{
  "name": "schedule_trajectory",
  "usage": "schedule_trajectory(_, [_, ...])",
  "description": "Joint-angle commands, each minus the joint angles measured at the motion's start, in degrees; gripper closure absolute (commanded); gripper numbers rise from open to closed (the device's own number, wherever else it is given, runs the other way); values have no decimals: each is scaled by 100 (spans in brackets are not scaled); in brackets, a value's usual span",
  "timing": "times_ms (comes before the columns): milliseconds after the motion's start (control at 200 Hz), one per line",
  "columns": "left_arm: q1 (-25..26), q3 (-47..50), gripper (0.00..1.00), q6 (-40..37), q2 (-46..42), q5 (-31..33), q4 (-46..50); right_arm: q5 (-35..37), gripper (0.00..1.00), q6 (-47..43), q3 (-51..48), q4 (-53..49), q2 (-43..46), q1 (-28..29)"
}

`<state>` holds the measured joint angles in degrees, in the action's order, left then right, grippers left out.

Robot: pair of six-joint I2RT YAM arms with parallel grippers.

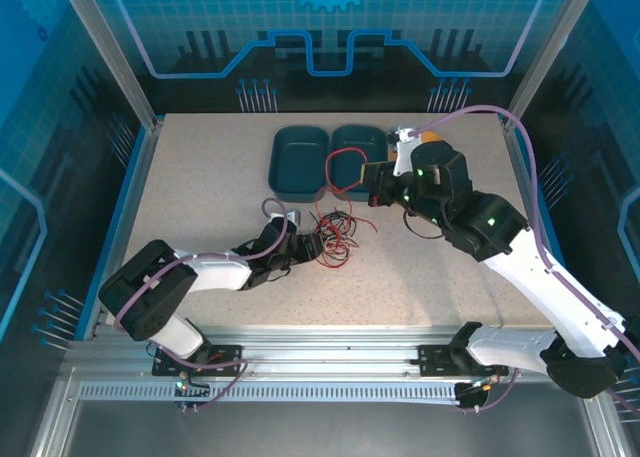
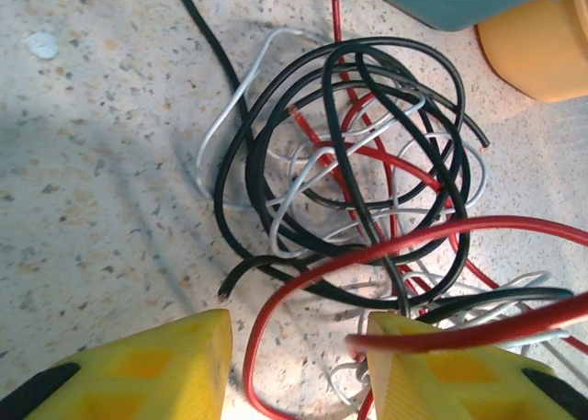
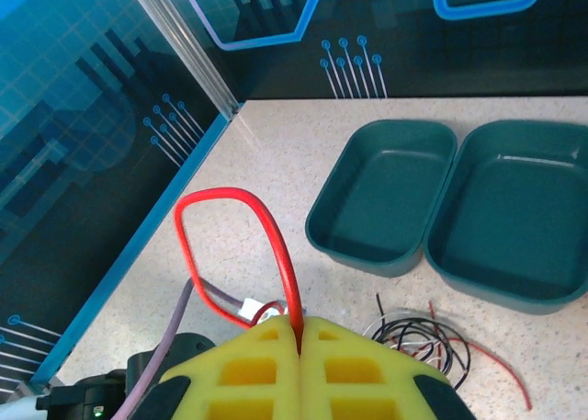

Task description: Untangle the cables

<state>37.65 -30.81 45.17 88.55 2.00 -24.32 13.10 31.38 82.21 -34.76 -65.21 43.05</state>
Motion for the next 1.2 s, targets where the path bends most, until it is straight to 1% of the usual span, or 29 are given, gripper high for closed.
schedule_trajectory(0, [-38, 84, 56, 80, -270, 163, 155, 303, 100, -226, 341, -300, 97, -61])
schedule_trajectory(160, [-77, 99, 55, 16, -472, 344, 401, 392, 100, -340, 754, -509, 49, -92])
schedule_trajectory(280, [-115, 143, 54, 35, -522, 402, 499, -45, 100, -461, 1158, -528, 4, -167])
schedule_trajectory(355, [-136, 180, 54, 73, -547, 415, 524, -153, 100, -583, 1437, -505, 13, -174])
schedule_trajectory(515, [-153, 215, 54, 98, -611, 437, 527, -96, 100, -839, 1933, -522, 11, -217])
schedule_trajectory(595, [-153, 219, 52, 103, -666, 424, 534, 82, 100, -933, 2112, -596, -27, -248])
schedule_trajectory(745, [-153, 182, 40, 65, -890, 338, 661, 430, 100, -994, 2194, -685, -153, -411])
schedule_trajectory(936, [-153, 42, 20, -7, -1429, 125, 1127, 554, 100, -1004, 2236, -821, -502, -888])
schedule_trajectory(1026, [-154, -16, 1, -59, -1786, 129, 1453, 544, 100, -1051, 2305, -857, -725, -1193])
schedule_trajectory(1196, [-153, -216, 1, -237, -2458, 191, 2167, 519, 100, -1114, 2499, -901, -1170, -1889])
